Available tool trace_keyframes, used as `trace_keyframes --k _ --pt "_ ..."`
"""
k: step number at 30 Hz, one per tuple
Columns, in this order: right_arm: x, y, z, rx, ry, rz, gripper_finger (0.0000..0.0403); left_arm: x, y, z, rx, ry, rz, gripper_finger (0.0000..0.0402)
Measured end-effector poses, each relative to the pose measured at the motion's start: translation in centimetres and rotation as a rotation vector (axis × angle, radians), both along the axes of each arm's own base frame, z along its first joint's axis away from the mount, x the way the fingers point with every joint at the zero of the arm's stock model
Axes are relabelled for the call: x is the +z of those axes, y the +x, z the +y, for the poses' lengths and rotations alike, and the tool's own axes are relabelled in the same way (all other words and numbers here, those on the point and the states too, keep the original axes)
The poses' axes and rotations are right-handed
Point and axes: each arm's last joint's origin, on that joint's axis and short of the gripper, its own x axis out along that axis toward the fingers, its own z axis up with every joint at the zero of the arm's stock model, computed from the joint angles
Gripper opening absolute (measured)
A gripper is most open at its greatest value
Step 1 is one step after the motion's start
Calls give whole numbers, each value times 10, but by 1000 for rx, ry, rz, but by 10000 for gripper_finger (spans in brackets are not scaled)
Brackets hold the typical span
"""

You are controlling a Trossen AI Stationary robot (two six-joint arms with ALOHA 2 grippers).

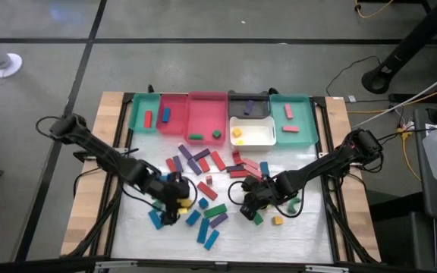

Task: Sort blocks
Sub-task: Put the yellow block into the white bin

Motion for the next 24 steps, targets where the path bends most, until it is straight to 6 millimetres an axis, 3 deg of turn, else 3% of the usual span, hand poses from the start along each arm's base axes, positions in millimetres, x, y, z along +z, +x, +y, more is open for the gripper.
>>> trace_keyframes --k 5,10,20,24 --pt "-12 4 4 -7 47 47 172 15 -4 13 57 4 -65 118" --pt "-23 3 3 -12 21 108 172 17 -2 20 68 16 -74 117" --pt "-28 1 5 -36 61 152 172 18 3 28 93 18 -89 118" --pt "-28 2 5 -36 62 150 172 23 12 36 143 7 -169 120"
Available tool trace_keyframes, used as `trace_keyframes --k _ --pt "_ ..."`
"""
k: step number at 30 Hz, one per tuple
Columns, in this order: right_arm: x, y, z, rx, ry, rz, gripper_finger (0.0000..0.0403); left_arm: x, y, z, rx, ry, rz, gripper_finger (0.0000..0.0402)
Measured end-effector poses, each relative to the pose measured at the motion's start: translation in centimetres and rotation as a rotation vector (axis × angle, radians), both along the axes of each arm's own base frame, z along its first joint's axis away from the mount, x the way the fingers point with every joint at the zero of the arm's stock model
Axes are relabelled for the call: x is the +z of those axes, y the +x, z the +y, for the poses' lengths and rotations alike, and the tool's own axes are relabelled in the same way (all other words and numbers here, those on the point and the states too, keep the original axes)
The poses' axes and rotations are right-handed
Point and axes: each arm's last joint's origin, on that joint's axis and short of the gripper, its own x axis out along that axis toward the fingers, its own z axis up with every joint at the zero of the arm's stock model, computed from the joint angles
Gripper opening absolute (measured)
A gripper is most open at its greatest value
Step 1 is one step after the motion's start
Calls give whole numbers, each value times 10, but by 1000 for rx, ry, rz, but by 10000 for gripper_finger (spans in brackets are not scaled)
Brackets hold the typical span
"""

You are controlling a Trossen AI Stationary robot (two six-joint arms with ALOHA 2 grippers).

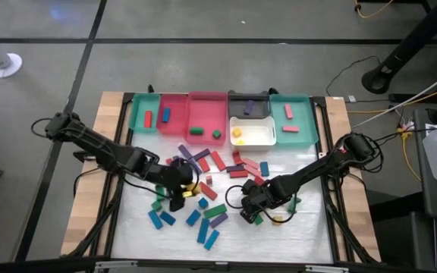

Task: Sort blocks
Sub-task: Put the yellow block into the white bin

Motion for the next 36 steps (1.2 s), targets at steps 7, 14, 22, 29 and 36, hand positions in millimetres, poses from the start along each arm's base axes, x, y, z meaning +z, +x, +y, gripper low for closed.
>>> trace_keyframes --k 7,14,22,29,36 --pt "0 0 0 0 1 -1 172 17 23 40 189 213 -234 121" --pt "0 1 0 -1 5 -12 172 29 57 107 282 293 -476 122" --pt "1 2 1 5 25 -15 172 -17 96 167 310 251 -512 122" --pt "1 2 1 -27 40 -9 172 -76 116 197 354 138 -429 123" --pt "1 2 2 -24 52 -3 172 -104 123 202 362 133 -389 137"
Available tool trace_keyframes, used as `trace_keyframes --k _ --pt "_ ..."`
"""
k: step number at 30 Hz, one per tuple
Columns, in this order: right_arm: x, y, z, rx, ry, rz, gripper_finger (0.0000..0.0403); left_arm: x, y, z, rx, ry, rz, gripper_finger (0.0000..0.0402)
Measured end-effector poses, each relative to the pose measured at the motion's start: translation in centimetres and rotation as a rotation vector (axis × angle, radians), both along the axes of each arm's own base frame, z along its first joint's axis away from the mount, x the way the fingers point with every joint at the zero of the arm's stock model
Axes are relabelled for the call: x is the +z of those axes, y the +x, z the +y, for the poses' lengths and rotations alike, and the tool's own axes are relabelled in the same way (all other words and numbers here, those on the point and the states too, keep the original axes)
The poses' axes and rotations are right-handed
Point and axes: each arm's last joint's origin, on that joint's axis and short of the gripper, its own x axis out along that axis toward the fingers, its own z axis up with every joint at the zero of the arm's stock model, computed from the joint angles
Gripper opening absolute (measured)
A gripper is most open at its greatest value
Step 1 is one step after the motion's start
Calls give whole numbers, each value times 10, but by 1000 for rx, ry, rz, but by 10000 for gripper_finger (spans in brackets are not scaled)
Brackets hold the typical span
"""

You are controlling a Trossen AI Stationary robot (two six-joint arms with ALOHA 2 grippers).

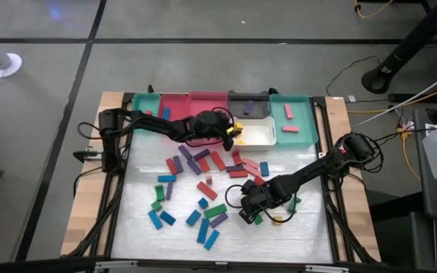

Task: Sort blocks
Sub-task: Put the yellow block into the white bin, then put the green block into the right pink bin

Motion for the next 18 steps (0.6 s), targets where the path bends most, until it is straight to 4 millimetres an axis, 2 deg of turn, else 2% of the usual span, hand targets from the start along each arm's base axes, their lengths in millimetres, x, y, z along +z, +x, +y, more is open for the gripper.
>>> trace_keyframes --k 10,18 --pt "0 0 0 3 15 7 172 3 0 1 10 7 -7 229" --pt "-7 1 3 25 65 41 172 17 -2 0 16 2 -51 233"
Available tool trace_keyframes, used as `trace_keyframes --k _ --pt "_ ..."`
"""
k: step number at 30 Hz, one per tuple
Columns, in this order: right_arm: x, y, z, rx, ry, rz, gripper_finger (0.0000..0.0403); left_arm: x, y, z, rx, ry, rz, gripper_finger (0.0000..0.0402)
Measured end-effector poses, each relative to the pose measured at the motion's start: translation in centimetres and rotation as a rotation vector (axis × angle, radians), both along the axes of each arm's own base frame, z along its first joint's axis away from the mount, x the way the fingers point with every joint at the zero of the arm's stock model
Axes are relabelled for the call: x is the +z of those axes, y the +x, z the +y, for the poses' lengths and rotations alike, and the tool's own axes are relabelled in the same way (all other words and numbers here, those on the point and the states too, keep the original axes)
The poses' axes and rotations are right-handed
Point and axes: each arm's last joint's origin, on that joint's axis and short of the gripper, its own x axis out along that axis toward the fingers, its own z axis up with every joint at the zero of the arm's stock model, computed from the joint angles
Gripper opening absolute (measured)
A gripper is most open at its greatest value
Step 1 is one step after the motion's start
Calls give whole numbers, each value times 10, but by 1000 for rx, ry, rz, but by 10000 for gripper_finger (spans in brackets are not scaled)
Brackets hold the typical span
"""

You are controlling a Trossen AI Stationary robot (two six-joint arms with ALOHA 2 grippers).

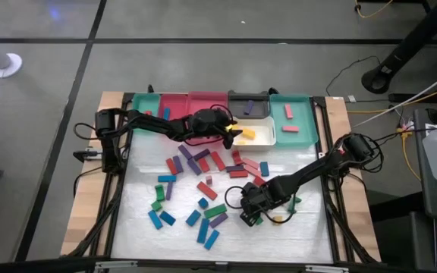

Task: Sort blocks
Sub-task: Put the green block into the right pink bin

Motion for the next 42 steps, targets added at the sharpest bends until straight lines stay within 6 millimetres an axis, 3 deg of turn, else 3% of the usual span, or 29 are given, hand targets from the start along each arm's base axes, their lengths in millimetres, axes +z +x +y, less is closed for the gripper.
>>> trace_keyframes --k 13,27,35,42 --pt "-10 5 2 -3 -4 -4 172 5 -1 0 0 1 -12 232" --pt "-10 7 3 0 2 -26 173 57 -19 -8 -42 32 -114 232" --pt "-10 8 1 21 74 3 173 71 -39 -15 -55 15 19 232" --pt "-10 14 -15 -4 149 39 173 65 -47 -26 -90 -3 155 232"
